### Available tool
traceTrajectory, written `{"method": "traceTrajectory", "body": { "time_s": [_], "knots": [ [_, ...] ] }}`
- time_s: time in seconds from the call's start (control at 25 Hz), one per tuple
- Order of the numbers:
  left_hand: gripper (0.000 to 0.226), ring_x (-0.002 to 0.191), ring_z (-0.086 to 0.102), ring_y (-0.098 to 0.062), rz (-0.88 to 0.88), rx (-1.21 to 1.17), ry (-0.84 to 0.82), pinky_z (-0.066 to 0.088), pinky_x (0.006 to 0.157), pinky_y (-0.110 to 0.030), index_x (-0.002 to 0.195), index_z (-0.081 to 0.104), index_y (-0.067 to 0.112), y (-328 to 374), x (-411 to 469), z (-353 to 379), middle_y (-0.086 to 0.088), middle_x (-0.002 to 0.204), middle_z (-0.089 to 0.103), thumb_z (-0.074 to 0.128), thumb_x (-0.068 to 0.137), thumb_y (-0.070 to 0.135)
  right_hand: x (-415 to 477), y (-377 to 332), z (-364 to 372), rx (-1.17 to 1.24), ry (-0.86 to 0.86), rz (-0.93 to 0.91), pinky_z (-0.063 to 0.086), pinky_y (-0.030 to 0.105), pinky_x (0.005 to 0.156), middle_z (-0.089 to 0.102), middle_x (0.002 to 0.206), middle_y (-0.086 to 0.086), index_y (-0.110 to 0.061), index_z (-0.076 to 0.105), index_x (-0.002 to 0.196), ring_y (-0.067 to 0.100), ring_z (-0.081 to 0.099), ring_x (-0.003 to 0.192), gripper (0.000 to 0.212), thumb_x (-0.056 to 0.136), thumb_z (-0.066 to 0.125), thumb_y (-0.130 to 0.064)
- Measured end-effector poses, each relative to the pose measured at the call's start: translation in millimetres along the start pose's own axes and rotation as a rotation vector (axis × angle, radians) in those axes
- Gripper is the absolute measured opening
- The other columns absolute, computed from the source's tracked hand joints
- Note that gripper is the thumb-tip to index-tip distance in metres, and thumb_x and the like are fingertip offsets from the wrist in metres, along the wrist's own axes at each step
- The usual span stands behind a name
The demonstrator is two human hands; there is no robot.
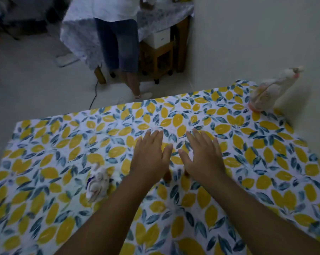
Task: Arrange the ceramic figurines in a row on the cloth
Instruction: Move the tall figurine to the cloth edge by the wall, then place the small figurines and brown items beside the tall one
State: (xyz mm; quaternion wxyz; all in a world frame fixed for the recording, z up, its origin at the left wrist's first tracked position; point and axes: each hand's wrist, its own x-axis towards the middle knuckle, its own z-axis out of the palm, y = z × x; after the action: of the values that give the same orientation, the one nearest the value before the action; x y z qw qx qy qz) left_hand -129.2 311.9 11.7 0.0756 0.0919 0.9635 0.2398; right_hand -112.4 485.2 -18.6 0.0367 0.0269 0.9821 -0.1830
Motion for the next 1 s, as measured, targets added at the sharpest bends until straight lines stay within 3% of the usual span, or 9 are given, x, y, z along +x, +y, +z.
{"method": "traceTrajectory", "body": {
  "time_s": [0.16,0.4,0.52,0.64,0.76,0.88,1.0],
  "knots": [
    [0.065,0.154,0.003,-0.021,-0.112,0.080,0.021,0.003,0.124,-0.045,0.158,0.021,0.018,-70.4,-53.5,-26.7,-0.002,0.167,0.017,0.029,0.103,0.052,-33.4,-67.5,33.3,-0.023,-0.072,-0.143,-0.005,0.048,0.125,0.012,0.170,-0.003,-0.030,0.019,0.160,0.019,0.004,0.157,0.069,0.100,0.035,-0.061],
    [0.077,0.154,0.002,-0.032,-0.309,0.247,-0.023,0.006,0.124,-0.049,0.159,0.009,0.015,-154.9,-89.8,-25.0,-0.010,0.167,0.009,0.035,0.100,0.057,-51.4,-136.1,90.3,-0.109,-0.223,-0.296,0.009,0.048,0.125,0.010,0.171,0.004,-0.027,0.016,0.160,0.026,0.007,0.156,0.068,0.101,0.043,-0.049],
    [0.082,0.150,0.018,-0.037,-0.323,0.213,-0.095,0.027,0.118,-0.052,0.159,0.003,0.017,-182.2,-90.1,-12.3,-0.012,0.167,0.007,0.047,0.098,0.050,-45.9,-151.5,114.3,-0.134,-0.392,-0.208,0.030,0.049,0.118,-0.001,0.171,0.005,-0.025,0.008,0.161,0.032,0.005,0.156,0.077,0.101,0.056,-0.036],
    [0.078,0.139,0.041,-0.039,-0.321,0.033,-0.082,0.048,0.100,-0.050,0.158,0.015,0.021,-188.3,-90.9,-3.3,-0.013,0.167,0.005,0.062,0.096,0.030,-41.3,-156.0,128.0,-0.138,-0.444,-0.132,0.049,0.044,0.096,-0.006,0.171,0.005,-0.021,0.016,0.160,0.034,0.015,0.154,0.083,0.094,0.064,-0.003],
    [0.072,0.137,0.044,-0.037,-0.326,-0.010,-0.019,0.049,0.098,-0.050,0.155,0.029,0.025,-190.9,-91.8,1.1,-0.010,0.167,0.009,0.067,0.094,0.021,-31.2,-153.1,133.3,-0.114,-0.401,-0.119,0.049,0.048,0.093,0.009,0.170,0.008,-0.022,0.032,0.154,0.039,0.025,0.148,0.078,0.089,0.063,0.009],
    [0.068,0.143,0.035,-0.036,-0.313,-0.048,-0.008,0.046,0.103,-0.052,0.153,0.034,0.027,-195.8,-91.5,-0.8,-0.010,0.167,0.013,0.066,0.094,0.018,-21.2,-145.1,130.0,0.009,-0.356,-0.133,0.045,0.050,0.103,0.040,0.156,0.012,-0.019,0.045,0.146,0.037,0.038,0.140,0.058,0.093,0.061,-0.001],
    [0.080,0.147,0.029,-0.033,-0.230,-0.084,0.012,0.044,0.106,-0.049,0.157,0.023,0.030,-191.7,-86.9,-9.6,-0.010,0.165,0.020,0.067,0.092,0.012,-18.0,-144.0,102.7,0.199,-0.209,-0.177,0.047,0.044,0.101,0.051,0.142,0.011,-0.017,0.054,0.140,0.031,0.050,0.129,0.049,0.093,0.068,-0.017]
  ]
}}
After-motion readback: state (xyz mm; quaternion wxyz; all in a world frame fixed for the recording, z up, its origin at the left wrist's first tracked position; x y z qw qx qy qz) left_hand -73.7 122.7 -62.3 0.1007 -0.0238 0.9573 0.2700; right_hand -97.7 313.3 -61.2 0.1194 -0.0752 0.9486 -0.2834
